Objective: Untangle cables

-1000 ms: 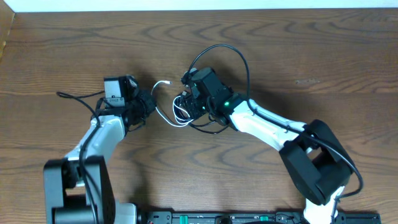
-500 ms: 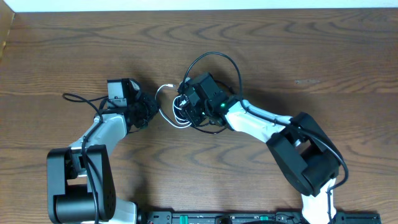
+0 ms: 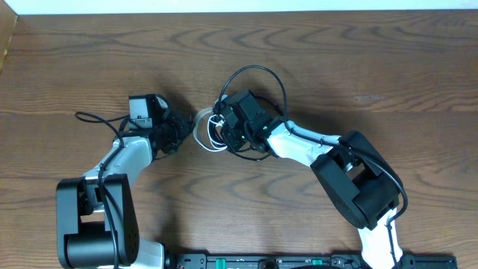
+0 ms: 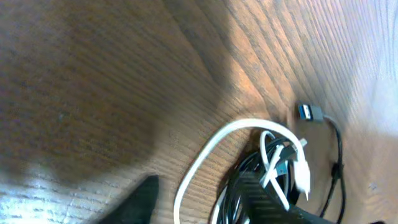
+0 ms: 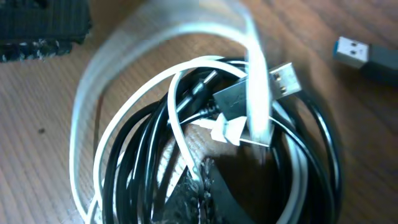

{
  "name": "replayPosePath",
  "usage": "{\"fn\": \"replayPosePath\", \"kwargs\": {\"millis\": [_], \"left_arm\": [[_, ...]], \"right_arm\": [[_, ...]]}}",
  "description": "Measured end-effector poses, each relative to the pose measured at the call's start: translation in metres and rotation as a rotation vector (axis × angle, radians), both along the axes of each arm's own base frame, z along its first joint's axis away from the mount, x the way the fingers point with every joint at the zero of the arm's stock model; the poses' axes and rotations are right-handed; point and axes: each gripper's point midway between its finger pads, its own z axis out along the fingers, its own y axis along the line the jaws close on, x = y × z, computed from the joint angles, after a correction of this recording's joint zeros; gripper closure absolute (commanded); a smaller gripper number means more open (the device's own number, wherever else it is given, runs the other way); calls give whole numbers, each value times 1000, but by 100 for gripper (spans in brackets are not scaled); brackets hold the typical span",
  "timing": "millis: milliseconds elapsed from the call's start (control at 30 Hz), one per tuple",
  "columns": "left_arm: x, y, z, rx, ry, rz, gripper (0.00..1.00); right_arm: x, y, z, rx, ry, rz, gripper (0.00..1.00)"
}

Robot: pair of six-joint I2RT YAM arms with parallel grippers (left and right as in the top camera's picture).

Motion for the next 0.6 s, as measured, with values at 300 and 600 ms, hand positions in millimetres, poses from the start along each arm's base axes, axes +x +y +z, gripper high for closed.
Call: {"fn": "replayPosePath", "kwargs": {"millis": [300,600], "left_arm": [[9,-11,12,-41,-75,-64,30],[11,-34,31,-116,-195,-237,23]], "right_arm": [[18,-2,53,87,-72,-58,99],[25,3,123,195,-192,-62,99]]}}
